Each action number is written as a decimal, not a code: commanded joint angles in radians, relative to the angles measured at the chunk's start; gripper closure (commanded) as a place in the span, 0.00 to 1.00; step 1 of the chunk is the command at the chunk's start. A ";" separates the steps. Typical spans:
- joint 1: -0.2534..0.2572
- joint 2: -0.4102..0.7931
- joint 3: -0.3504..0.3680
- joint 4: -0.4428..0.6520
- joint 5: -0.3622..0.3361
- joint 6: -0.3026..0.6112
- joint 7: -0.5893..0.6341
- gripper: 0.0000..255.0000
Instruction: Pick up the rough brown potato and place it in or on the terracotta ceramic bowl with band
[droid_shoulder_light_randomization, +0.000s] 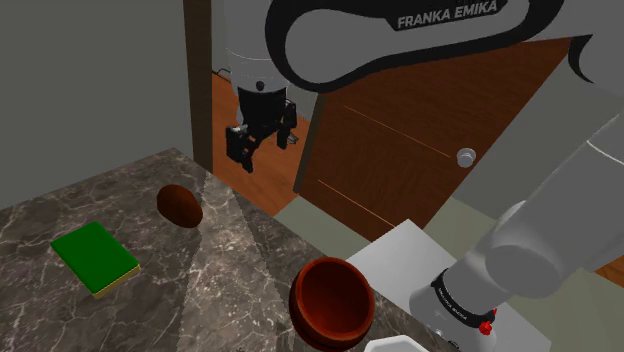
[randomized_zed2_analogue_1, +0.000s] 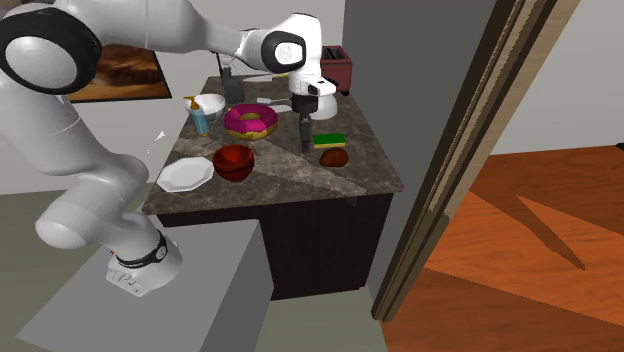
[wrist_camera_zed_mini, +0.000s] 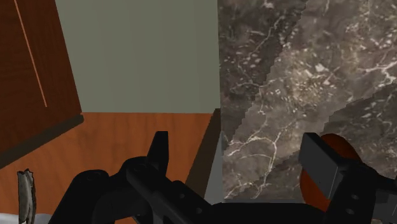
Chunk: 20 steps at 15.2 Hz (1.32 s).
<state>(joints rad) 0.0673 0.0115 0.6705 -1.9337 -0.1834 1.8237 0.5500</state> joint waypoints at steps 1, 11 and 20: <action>0.027 0.099 0.024 0.059 -0.072 -0.007 0.071 0.00; 0.314 0.589 -0.026 0.519 -0.368 -0.172 0.259 0.00; 0.398 0.736 -0.069 0.642 -0.432 -0.177 0.274 0.00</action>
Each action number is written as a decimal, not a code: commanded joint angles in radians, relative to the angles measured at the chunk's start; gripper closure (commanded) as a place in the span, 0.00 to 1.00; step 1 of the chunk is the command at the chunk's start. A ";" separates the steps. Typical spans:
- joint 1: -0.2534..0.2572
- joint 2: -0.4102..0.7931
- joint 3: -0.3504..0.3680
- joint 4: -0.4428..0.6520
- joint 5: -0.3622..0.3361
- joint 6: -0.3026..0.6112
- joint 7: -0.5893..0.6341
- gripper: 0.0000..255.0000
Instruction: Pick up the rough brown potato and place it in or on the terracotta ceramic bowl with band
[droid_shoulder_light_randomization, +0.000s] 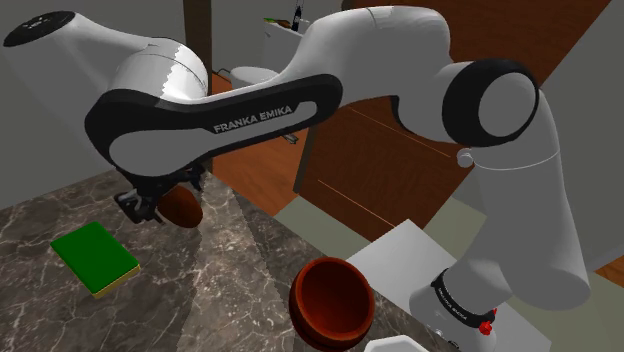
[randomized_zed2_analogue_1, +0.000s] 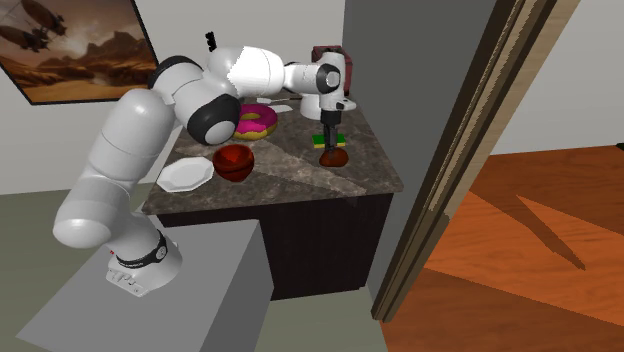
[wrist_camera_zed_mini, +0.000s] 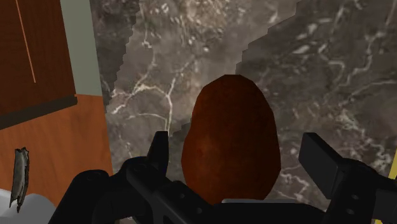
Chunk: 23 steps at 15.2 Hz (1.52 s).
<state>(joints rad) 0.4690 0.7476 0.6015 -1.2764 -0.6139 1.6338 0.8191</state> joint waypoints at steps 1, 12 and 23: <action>-0.009 0.000 -0.001 -0.029 -0.003 0.026 0.007 0.00; -0.016 0.000 -0.003 -0.049 -0.006 0.045 0.011 1.00; -0.015 -0.014 0.002 -0.031 0.002 0.016 0.001 1.00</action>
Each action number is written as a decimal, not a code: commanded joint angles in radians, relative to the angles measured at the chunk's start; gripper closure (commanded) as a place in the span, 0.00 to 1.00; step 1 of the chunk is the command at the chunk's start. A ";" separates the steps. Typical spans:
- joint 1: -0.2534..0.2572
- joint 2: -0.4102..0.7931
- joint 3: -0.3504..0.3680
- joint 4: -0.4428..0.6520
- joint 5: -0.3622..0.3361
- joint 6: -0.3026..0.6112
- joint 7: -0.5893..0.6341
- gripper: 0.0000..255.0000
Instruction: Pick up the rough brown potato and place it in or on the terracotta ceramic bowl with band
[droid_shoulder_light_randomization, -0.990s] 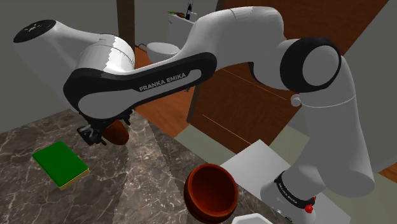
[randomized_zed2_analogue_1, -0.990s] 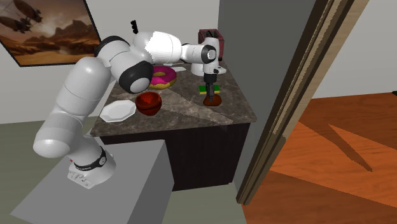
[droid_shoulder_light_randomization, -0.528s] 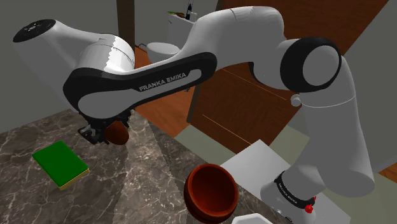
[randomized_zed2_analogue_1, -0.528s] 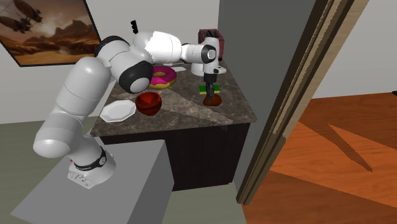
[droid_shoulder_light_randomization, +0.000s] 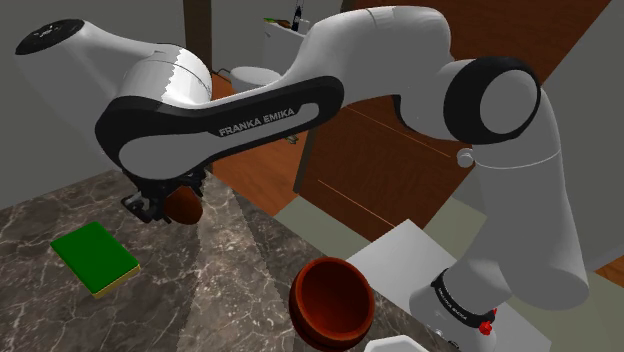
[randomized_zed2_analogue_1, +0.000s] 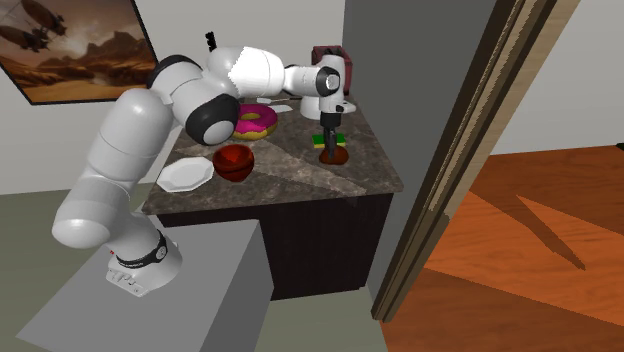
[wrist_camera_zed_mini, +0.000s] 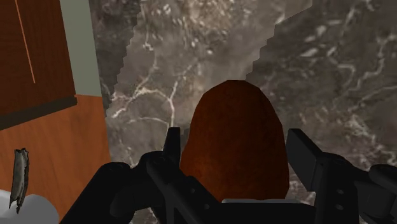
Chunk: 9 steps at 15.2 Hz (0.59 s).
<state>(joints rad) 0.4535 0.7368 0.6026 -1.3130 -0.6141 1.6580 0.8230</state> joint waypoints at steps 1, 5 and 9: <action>0.001 -0.008 0.003 0.012 0.004 -0.018 -0.006 1.00; 0.005 -0.023 0.008 0.042 0.013 -0.058 -0.021 1.00; 0.012 -0.035 0.012 0.078 0.021 -0.100 -0.036 1.00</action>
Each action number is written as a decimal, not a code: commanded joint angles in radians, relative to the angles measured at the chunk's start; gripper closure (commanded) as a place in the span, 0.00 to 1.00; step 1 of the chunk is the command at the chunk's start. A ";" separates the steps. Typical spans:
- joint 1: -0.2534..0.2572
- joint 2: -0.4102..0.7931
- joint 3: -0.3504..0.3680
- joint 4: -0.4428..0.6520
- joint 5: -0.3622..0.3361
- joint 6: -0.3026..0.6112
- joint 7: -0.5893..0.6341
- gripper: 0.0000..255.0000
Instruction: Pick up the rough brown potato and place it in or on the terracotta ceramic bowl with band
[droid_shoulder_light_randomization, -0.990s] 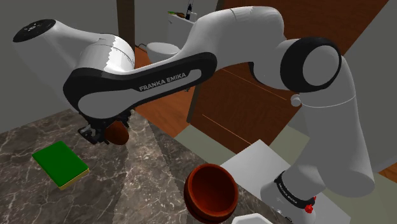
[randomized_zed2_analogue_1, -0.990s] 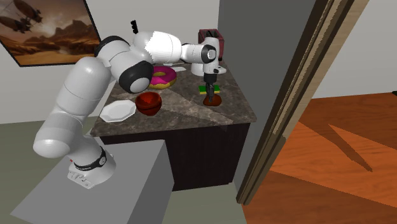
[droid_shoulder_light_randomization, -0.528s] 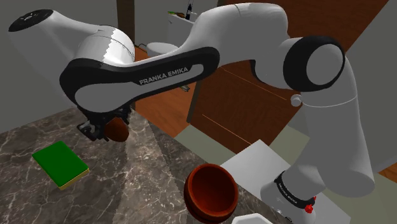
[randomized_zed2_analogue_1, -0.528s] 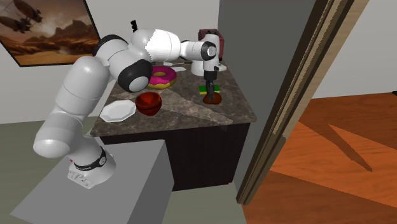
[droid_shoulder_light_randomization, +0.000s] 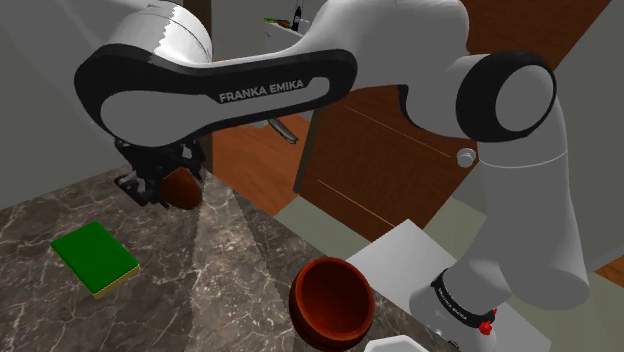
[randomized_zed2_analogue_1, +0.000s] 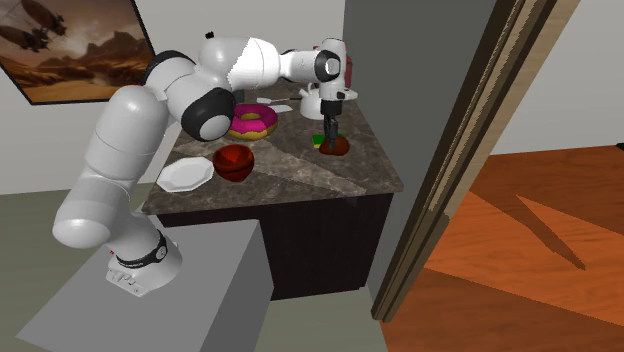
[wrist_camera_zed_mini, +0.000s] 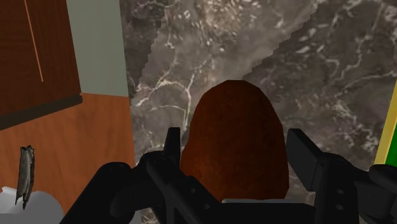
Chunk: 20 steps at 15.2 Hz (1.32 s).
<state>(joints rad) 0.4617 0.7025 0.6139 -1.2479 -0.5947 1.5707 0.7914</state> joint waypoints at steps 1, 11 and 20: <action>0.005 -0.003 0.001 0.023 0.003 -0.024 -0.008 1.00; 0.037 -0.013 0.003 0.149 0.009 -0.144 -0.049 1.00; 0.092 0.011 -0.008 0.323 -0.004 -0.275 -0.095 1.00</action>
<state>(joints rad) 0.5476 0.7096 0.6082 -0.9472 -0.5962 1.3125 0.7031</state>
